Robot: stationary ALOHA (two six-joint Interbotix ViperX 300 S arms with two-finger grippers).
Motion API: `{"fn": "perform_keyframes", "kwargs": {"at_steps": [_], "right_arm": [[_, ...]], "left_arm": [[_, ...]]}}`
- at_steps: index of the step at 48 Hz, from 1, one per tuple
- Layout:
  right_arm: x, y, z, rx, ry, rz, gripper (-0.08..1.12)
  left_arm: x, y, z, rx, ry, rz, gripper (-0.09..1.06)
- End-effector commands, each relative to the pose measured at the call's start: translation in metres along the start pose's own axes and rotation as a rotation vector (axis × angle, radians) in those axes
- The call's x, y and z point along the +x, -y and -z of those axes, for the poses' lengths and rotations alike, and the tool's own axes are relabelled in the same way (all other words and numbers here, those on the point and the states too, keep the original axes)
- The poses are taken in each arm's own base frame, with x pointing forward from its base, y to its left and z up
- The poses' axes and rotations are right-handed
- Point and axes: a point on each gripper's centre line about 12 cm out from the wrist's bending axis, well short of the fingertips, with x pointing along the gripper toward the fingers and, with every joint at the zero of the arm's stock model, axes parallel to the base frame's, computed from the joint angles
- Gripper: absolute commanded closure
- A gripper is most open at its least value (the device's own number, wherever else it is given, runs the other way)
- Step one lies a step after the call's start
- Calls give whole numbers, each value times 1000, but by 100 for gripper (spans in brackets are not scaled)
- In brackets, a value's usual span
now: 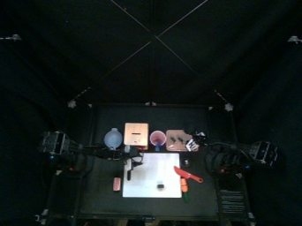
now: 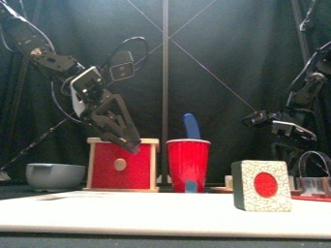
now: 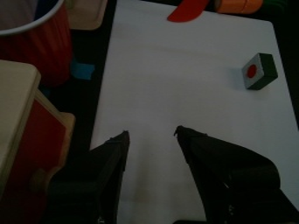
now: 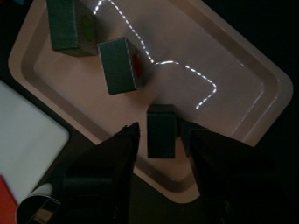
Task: Place sushi on board then cut the sushi with the knife then place the pieces on the plate
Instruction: Place the 4 sushi pieces on the plate
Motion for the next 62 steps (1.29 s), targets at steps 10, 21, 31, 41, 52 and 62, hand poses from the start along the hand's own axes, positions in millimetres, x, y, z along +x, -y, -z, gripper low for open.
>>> {"fn": "perform_keyframes", "kwargs": {"at_steps": [10,21,31,41,52,62], "right_arm": [[-31,-33,-29,-38,97,-93,25],[-56,-108,-20,-248,119,-278,25],[-71,-174,7,-410,103,-444,25],[-66,-227,36,-515,70,-546,25],[-52,-266,53,-555,10,-564,24],[-42,-280,57,-571,-6,-558,24]], "left_arm": [[0,0,-9,-1,26,1,12],[0,1,-9,-5,28,2,12],[0,2,-9,-12,27,4,12],[0,2,-9,-12,27,4,12],[0,2,-8,-12,24,4,12],[0,2,-7,-11,21,4,12]]}}
